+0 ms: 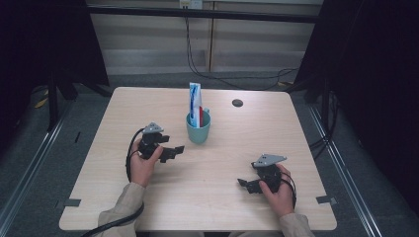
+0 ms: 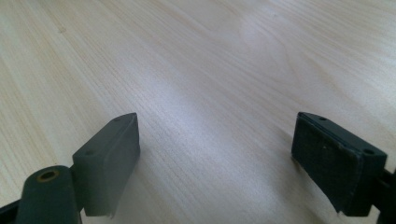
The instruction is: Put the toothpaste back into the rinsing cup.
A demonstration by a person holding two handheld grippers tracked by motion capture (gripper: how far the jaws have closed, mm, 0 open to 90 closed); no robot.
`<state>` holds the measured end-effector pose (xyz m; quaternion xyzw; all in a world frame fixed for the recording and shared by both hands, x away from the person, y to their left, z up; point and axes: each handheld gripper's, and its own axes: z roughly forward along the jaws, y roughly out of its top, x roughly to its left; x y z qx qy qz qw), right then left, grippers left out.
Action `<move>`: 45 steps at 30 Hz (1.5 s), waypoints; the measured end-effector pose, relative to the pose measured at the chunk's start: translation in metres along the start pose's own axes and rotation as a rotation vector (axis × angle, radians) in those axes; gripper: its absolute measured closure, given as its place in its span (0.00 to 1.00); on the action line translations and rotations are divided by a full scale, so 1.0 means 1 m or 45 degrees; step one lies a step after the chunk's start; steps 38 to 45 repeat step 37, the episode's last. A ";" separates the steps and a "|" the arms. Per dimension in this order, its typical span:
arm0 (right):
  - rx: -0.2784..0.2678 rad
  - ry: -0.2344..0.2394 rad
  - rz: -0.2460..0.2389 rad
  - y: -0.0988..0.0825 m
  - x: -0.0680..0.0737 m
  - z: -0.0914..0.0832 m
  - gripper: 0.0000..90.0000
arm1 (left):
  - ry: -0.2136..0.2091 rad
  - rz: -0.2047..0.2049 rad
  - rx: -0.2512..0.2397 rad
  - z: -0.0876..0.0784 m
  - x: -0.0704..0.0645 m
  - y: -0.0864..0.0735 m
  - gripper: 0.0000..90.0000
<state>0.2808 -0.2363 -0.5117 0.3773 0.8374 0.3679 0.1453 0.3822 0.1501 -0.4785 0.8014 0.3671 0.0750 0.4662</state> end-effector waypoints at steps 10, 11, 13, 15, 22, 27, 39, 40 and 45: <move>0.001 -0.002 -0.002 0.000 0.000 0.000 0.16 | 0.032 0.005 0.039 0.002 0.001 -0.018 0.21; 0.000 0.000 -0.002 0.000 0.000 0.000 0.17 | 0.031 0.007 0.045 0.002 0.001 -0.020 0.21; 0.000 -0.001 -0.002 0.000 0.000 0.000 0.16 | 0.040 0.015 0.050 0.001 0.001 -0.022 0.21; 0.001 -0.003 -0.003 0.000 0.000 0.000 0.16 | 0.045 0.031 0.058 0.001 0.000 -0.024 0.21; 0.000 -0.003 -0.002 0.000 0.000 0.000 0.16 | 0.072 0.071 0.082 0.000 -0.001 -0.033 0.21; 0.000 -0.003 -0.003 0.000 0.000 0.000 0.16 | 0.086 0.103 0.111 0.001 -0.002 -0.038 0.21; 0.000 -0.002 -0.001 0.000 0.000 0.000 0.16 | 0.119 0.151 0.147 0.002 -0.005 -0.038 0.21; 0.000 -0.002 -0.001 0.000 0.000 0.000 0.16 | 0.119 0.151 0.147 0.002 -0.005 -0.038 0.21; 0.000 -0.002 -0.001 0.000 0.000 0.000 0.16 | 0.119 0.151 0.147 0.002 -0.005 -0.038 0.21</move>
